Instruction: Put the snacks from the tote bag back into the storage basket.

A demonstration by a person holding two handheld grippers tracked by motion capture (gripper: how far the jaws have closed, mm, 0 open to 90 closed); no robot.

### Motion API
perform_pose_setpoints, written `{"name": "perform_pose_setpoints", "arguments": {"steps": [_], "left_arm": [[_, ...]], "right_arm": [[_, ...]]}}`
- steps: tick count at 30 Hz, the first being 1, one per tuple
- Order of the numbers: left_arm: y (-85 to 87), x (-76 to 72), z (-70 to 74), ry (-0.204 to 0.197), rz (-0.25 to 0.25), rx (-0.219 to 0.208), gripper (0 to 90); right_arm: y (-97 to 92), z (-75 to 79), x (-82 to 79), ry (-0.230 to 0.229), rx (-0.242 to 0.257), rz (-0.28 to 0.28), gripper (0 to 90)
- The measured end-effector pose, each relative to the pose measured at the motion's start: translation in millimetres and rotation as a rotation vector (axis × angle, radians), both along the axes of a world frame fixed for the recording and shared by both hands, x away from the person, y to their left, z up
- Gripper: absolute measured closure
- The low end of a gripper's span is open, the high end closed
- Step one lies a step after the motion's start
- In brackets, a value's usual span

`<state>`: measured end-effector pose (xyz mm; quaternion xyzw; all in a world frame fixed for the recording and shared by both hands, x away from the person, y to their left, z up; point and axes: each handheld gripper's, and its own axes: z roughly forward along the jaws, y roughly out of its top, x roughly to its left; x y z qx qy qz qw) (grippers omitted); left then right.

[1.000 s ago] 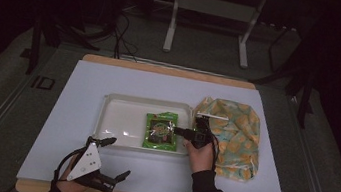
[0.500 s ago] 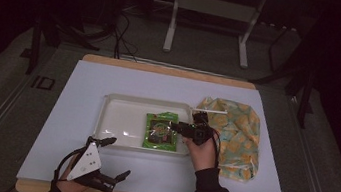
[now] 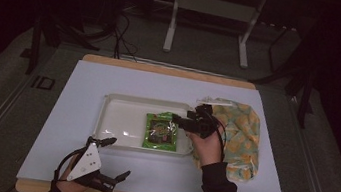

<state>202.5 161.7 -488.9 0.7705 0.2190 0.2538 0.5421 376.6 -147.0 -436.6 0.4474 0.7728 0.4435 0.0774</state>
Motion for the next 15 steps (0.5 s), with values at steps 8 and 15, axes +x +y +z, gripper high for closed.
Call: {"name": "perform_pose_setpoints", "arguments": {"steps": [8, 15], "left_arm": [[-0.2, 0.0, -0.1, 0.002, 0.001, 0.000, 0.6], [-0.3, 0.4, -0.3, 0.003, 0.003, 0.001, 0.6]], "right_arm": [[-12.4, 19.2, 1.9, -0.057, -0.024, -0.006, 19.1], [-32.9, 30.0, 3.0, -0.090, -0.012, -0.032, 13.2]]}}
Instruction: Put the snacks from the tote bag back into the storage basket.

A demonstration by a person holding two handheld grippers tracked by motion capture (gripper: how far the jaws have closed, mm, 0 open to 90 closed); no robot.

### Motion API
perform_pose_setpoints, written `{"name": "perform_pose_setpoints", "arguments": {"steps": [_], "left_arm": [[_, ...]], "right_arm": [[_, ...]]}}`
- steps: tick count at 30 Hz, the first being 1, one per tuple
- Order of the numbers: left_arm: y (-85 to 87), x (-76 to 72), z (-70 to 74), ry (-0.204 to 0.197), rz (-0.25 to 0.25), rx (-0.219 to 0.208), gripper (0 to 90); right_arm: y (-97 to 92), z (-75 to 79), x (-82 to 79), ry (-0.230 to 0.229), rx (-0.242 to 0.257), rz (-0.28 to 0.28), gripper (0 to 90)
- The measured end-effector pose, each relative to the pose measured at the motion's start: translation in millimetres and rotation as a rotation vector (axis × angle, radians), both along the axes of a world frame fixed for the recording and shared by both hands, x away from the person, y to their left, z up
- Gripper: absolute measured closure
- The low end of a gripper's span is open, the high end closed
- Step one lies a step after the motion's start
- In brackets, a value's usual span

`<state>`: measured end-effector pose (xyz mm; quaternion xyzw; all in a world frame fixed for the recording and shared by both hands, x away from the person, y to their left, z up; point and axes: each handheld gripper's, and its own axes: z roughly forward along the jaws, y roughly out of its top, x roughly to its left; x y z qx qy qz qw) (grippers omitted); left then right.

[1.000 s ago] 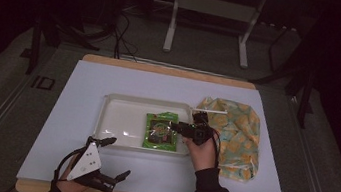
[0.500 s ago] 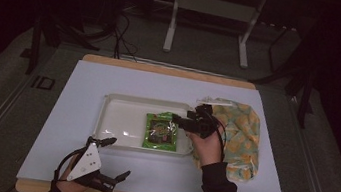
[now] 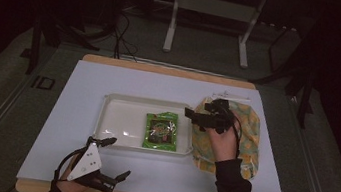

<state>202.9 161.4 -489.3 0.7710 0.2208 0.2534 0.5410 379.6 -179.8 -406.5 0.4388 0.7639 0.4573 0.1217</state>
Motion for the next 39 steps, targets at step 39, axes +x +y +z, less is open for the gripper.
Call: {"name": "perform_pose_setpoints", "arguments": {"steps": [39], "left_arm": [[-1.5, 0.5, -0.9, 0.006, -0.003, 0.003, 0.6]], "right_arm": [[-113.9, -7.2, -16.9, -0.081, -0.075, -0.221, 13.6]]}}
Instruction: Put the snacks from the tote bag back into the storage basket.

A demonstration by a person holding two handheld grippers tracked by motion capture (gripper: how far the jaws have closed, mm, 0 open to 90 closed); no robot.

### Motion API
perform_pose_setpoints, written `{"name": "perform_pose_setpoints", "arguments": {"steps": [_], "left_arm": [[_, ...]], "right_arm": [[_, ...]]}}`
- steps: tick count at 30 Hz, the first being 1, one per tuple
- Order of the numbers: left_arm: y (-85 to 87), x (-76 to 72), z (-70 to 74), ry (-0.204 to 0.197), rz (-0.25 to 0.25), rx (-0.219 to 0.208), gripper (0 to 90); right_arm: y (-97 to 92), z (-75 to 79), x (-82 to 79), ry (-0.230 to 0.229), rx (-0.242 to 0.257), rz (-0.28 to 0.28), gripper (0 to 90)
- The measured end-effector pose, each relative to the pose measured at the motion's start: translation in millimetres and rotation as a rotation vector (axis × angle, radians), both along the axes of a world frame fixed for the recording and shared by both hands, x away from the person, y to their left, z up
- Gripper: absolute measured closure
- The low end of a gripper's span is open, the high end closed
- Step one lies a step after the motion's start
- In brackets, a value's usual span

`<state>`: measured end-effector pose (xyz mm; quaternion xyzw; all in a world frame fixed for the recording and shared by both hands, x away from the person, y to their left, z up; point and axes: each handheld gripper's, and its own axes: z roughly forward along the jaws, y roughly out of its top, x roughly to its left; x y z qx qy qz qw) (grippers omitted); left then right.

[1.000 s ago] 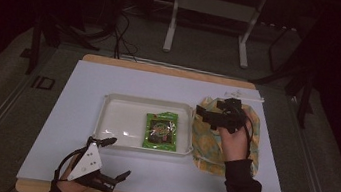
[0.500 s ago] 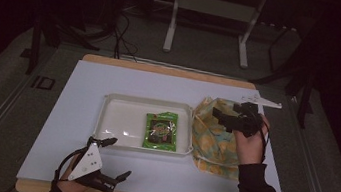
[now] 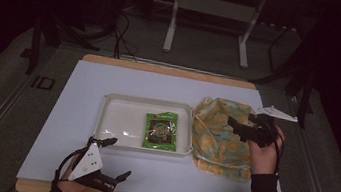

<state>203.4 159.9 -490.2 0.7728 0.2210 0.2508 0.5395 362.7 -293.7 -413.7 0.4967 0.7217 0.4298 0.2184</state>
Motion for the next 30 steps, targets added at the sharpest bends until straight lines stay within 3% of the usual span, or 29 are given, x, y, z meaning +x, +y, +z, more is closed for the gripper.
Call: {"name": "perform_pose_setpoints", "arguments": {"steps": [14, 30], "left_arm": [[-0.8, 0.1, -0.3, -0.001, 0.000, 0.007, 0.6], [-0.8, -0.3, 0.0, -0.002, 0.000, 0.006, 0.6]], "right_arm": [[-27.6, -19.6, -18.7, -0.033, 0.009, -0.070, 13.6], [-39.5, -36.8, -45.2, -0.055, 0.005, -0.097, 12.8]]}}
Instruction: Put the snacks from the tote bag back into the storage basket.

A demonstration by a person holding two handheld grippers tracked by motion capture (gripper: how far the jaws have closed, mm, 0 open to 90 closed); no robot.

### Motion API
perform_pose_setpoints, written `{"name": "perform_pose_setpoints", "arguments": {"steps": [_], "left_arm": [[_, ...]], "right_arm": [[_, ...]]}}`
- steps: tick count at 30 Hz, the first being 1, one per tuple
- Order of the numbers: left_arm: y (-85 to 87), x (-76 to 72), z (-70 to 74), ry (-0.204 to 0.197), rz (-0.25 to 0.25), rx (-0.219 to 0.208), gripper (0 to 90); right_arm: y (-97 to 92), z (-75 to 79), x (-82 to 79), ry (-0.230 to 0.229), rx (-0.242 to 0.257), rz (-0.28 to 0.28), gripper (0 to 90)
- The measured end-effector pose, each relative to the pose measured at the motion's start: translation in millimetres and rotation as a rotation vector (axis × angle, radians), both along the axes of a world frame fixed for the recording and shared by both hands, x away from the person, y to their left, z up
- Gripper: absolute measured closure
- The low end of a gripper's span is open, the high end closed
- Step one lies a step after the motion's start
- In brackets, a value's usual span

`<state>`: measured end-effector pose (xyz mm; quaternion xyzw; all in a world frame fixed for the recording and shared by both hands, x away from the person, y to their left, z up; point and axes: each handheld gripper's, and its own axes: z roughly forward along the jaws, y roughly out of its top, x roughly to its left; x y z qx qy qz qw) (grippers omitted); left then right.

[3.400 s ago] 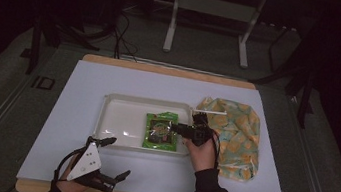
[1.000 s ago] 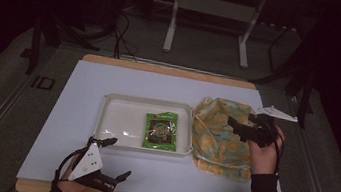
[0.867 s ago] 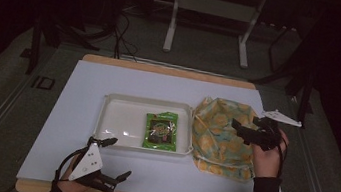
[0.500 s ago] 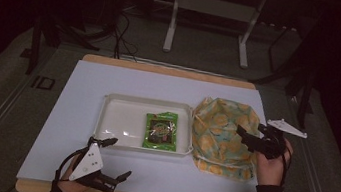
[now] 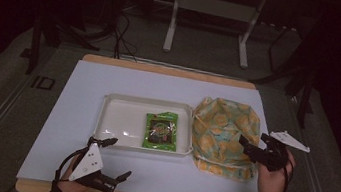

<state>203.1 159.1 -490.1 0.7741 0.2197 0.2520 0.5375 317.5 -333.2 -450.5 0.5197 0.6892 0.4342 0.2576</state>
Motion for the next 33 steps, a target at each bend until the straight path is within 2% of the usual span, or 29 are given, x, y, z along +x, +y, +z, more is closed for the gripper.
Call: {"name": "perform_pose_setpoints", "arguments": {"steps": [2, 9, 18, 26, 33], "left_arm": [[-0.1, 0.0, 0.1, 0.000, -0.002, 0.001, 0.6], [-0.2, -0.1, -0.1, 0.003, -0.007, 0.005, 0.6], [-0.3, -0.1, -0.4, 0.006, -0.008, 0.002, 0.6], [-1.1, 0.9, -0.9, 0.009, -0.009, 0.007, 0.6], [-1.2, 1.3, -1.1, 0.010, -0.014, 0.008, 0.6]], "right_arm": [[-1.4, -1.4, -3.8, -0.001, 0.013, -0.003, 11.5], [-4.2, -6.5, -14.0, -0.001, 0.009, 0.003, 11.3], [-6.3, -6.3, -14.2, -0.020, 0.002, 0.005, 11.5], [-6.3, -11.1, -11.2, -0.002, 0.007, 0.009, 11.5], [-5.2, -11.7, -11.1, -0.027, 0.003, 0.013, 11.5]]}}
